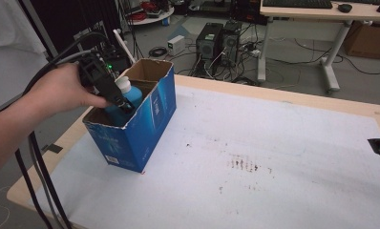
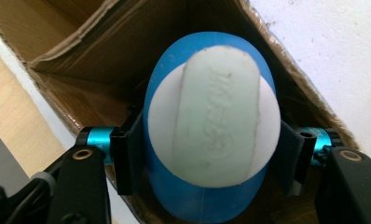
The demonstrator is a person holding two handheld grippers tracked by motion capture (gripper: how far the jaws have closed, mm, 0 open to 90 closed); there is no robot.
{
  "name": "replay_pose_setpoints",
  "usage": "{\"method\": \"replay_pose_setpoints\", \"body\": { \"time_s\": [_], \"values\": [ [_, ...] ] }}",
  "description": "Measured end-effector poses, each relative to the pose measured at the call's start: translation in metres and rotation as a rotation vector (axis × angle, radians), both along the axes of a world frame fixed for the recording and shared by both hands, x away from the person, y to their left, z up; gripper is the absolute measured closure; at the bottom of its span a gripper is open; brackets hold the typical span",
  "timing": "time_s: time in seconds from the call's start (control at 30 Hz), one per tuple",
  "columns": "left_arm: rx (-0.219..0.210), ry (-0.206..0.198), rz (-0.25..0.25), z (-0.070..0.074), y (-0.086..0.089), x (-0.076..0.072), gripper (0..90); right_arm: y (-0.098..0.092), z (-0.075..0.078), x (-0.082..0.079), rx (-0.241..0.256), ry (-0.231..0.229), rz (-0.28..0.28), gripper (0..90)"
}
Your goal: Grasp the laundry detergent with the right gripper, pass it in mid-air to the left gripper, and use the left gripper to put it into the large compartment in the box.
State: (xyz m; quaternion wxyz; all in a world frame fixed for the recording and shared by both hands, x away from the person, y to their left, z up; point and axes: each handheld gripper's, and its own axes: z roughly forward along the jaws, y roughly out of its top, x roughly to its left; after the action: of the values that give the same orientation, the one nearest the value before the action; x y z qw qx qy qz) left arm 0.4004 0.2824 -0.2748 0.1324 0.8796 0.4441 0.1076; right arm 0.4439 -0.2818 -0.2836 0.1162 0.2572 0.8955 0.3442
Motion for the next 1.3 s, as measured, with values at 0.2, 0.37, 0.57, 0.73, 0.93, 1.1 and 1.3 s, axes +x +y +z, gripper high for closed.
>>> {"method": "replay_pose_setpoints", "body": {
  "time_s": [0.2,0.37,0.57,0.73,0.93,1.1,1.3],
  "values": [
    [0.015,0.005,-0.017,-0.0065,-0.0008,0.0007,38.0,-0.0002,-0.0012,0.0005,-0.005,0.004,-0.005,12.1],
    [0.01,0.004,-0.022,-0.0076,-0.0004,0.0017,37.9,-0.0004,-0.0015,0.0012,-0.003,0.003,-0.003,12.1],
    [0.005,0.009,-0.023,-0.008,0.001,0.0041,37.7,-0.0012,-0.0013,0.0011,-0.007,0.003,-0.007,12.1],
    [0.004,0.015,-0.021,-0.0079,0.002,0.0035,37.6,-0.0023,-0.0008,0.0001,-0.004,0.002,-0.011,12.1],
    [0.009,0.018,-0.022,-0.0077,0.0014,0.0037,37.6,-0.0024,-0.0005,-0.0007,-0.005,0.002,-0.012,12.1],
    [0.005,0.019,-0.023,-0.0078,0.0017,0.004,37.5,-0.0037,0.0,-0.0013,-0.008,0.002,-0.011,12.1],
    [0.008,0.022,-0.022,-0.0077,0.0018,0.0046,37.5,-0.0039,-0.0001,-0.0017,-0.009,0.004,-0.014,12.1]
  ]
}}
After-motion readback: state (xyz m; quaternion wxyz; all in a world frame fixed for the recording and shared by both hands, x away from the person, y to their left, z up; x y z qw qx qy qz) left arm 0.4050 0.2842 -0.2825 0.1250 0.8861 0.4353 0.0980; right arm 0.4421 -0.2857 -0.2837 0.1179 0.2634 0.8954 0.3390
